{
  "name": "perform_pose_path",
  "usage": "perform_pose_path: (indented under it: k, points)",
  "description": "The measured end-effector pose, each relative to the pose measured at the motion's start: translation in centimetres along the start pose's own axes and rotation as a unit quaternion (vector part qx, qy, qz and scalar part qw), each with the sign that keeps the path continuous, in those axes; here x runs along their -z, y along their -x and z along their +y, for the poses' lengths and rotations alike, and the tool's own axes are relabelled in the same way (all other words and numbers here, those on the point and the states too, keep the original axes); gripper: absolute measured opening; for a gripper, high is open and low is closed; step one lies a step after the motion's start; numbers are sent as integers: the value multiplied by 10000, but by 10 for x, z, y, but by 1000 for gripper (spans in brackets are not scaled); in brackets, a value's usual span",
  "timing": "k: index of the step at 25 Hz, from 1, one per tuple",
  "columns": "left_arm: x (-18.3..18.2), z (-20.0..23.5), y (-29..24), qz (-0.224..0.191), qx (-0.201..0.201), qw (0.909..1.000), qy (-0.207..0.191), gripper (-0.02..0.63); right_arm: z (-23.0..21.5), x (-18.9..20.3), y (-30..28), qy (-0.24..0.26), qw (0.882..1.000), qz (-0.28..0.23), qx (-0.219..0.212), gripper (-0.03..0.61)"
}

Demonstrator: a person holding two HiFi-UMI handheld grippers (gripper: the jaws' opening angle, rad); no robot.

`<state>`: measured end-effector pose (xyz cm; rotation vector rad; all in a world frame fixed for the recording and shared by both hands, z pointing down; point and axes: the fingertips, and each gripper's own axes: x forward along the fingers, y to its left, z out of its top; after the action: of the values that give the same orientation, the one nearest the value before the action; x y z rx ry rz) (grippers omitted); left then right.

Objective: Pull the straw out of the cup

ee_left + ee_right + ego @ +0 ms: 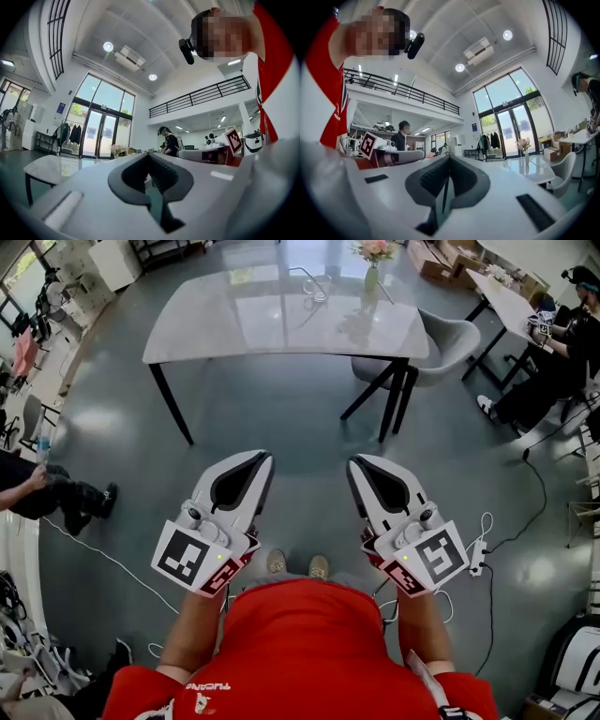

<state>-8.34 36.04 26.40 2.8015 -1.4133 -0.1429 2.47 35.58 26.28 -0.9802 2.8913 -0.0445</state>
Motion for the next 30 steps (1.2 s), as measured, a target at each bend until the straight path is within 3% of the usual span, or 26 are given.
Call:
perform_pose_path:
  k: [16,30]
  points:
    - [-5,-17,-61,16,-246,9995,-208,5,-64,-13,24,87,9998,-40,-196,0]
    - [-3,43,-118,-90,-272,9990,-348,5,-126,-6,-24,145,9999,-19,-26,0]
